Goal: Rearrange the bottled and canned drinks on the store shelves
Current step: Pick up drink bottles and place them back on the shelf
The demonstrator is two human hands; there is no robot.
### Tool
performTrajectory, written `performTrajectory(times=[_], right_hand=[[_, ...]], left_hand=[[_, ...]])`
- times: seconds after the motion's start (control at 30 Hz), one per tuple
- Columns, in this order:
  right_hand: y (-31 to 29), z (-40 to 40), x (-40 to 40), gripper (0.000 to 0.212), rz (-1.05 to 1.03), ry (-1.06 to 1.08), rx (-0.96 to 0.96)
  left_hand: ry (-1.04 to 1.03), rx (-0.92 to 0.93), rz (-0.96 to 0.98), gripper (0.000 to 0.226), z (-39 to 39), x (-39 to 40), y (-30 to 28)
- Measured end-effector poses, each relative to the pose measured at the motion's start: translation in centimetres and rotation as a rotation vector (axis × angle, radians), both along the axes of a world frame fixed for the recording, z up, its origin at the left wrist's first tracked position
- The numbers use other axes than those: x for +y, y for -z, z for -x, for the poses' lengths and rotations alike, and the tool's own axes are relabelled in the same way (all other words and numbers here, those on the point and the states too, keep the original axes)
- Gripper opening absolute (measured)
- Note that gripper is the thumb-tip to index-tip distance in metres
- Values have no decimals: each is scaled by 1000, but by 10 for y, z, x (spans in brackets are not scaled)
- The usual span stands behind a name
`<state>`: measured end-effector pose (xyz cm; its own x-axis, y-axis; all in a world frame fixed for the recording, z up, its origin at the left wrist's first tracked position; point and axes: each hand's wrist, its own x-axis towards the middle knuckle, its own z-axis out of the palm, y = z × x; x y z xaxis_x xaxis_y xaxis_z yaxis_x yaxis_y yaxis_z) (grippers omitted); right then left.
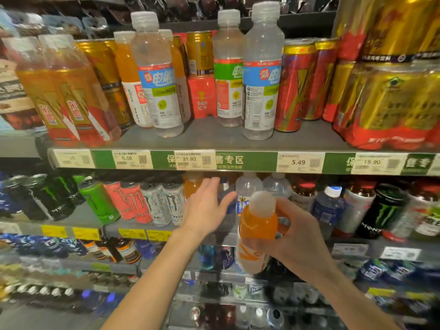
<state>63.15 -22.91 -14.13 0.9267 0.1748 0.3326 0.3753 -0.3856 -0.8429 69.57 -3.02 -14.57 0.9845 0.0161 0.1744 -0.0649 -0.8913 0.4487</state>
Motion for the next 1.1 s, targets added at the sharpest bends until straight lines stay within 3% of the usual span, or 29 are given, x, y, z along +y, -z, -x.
performTrajectory(times=[0.17, 0.27, 0.37, 0.53, 0.6, 0.73, 1.1], right_hand=[[4, 1, 2, 79, -8, -1, -2], [7, -2, 2, 81, -3, 8, -6], [6, -3, 5, 77, -29, 34, -6], [3, -8, 13, 74, -73, 85, 10], [2, -12, 15, 75, -73, 96, 19], [-3, -21, 21, 71, -103, 77, 43], [5, -57, 67, 70, 101, 65, -89]], left_hand=[[55, 87, -143, 42, -17, -1, 2], [63, -15, -146, 33, -6, -2, 7], [87, -148, -1, 28, 10, 2, 16], [126, -274, 189, 64, 31, 10, 25], [144, -358, 250, 66, 36, 17, 12], [220, -478, 119, 56, 44, 46, -15], [221, -323, 122, 42, 52, 103, 27]])
